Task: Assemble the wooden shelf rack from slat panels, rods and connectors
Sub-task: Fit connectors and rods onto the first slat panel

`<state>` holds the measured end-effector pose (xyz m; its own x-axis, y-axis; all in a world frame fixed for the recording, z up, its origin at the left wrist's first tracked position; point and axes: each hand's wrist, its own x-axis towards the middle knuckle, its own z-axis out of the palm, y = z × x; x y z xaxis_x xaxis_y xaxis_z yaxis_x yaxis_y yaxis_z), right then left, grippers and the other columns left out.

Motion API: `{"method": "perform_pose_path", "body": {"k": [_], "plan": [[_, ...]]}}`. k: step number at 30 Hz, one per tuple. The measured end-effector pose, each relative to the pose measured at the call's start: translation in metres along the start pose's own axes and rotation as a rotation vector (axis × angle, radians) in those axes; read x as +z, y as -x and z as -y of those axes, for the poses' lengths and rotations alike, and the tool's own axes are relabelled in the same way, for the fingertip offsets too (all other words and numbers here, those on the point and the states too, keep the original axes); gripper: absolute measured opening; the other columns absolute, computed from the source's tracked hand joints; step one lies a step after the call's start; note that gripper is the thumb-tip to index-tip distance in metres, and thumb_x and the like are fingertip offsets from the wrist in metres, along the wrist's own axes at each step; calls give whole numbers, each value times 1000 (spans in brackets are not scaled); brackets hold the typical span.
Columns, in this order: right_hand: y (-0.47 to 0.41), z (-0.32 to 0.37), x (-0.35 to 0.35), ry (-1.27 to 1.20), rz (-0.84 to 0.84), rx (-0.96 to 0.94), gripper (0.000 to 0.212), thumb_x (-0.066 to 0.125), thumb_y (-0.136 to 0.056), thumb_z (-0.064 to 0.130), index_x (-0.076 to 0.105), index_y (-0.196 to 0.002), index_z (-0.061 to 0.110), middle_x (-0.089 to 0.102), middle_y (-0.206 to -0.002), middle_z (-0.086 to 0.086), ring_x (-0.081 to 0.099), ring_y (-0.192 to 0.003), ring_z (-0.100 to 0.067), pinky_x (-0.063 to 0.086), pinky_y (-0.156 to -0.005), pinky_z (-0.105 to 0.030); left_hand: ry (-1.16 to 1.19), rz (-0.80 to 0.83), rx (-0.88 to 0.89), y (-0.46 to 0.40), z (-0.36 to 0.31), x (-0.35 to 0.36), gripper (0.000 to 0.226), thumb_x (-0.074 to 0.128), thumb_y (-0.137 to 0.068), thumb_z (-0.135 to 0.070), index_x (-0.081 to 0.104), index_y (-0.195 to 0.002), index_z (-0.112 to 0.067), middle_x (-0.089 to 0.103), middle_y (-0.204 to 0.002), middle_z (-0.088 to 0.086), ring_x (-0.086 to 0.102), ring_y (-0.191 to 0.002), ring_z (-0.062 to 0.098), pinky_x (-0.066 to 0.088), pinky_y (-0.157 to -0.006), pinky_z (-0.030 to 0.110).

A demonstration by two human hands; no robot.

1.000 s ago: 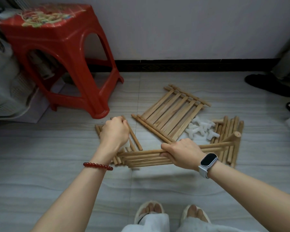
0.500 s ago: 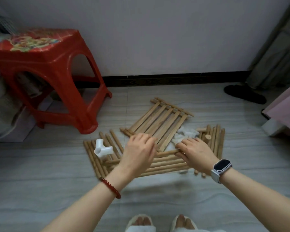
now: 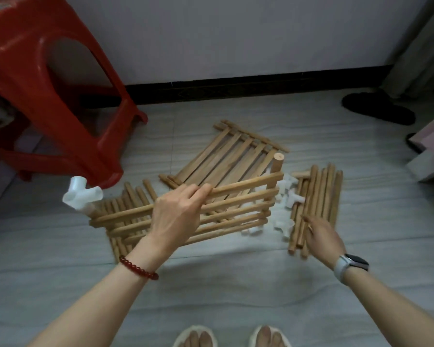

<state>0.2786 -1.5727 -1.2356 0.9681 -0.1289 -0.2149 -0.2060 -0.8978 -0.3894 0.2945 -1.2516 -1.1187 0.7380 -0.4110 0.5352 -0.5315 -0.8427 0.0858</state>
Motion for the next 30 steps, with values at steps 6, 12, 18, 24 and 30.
{"method": "perform_pose_path", "body": {"k": [6,12,18,24,30], "plan": [[-56,-1,58,181,253,13,50,47,-93,13,36,-142,16,35,-143,-16,38,-127,-33,38,-101,-36,-102,-95,60,6,4,16,17,58,-90,-14,72,-97,-8,66,-74,4,59,-61,24,42,-51,32],[-54,15,77,-67,69,135,29,48,-89,2,54,-117,-2,46,-127,-23,53,-106,-37,42,-86,-35,-146,-105,70,18,3,23,20,56,-91,-18,73,-100,-12,68,-78,0,58,-61,21,40,-52,31],[-40,49,-8,-1332,2,443,21,41,-93,-3,56,-108,3,56,-94,-11,56,-80,-18,51,-63,-20,-85,-33,-22,16,-10,16,17,56,-89,-20,71,-91,-13,67,-77,0,60,-65,22,45,-60,33],[-4,81,-102,-1525,65,157,17,44,-93,-5,58,-97,4,61,-93,-12,64,-72,-17,53,-59,-21,-8,49,-42,-2,-45,22,33,38,-101,-29,69,-99,-17,68,-80,-1,62,-68,21,49,-65,35],[10,97,-139,-1180,-52,-46,10,60,-90,14,51,-89,12,68,-90,-17,70,-74,-23,53,-55,-26,79,6,-79,-13,-41,21,27,46,-93,-27,72,-89,-19,67,-66,-6,60,-59,20,46,-61,30]]}}
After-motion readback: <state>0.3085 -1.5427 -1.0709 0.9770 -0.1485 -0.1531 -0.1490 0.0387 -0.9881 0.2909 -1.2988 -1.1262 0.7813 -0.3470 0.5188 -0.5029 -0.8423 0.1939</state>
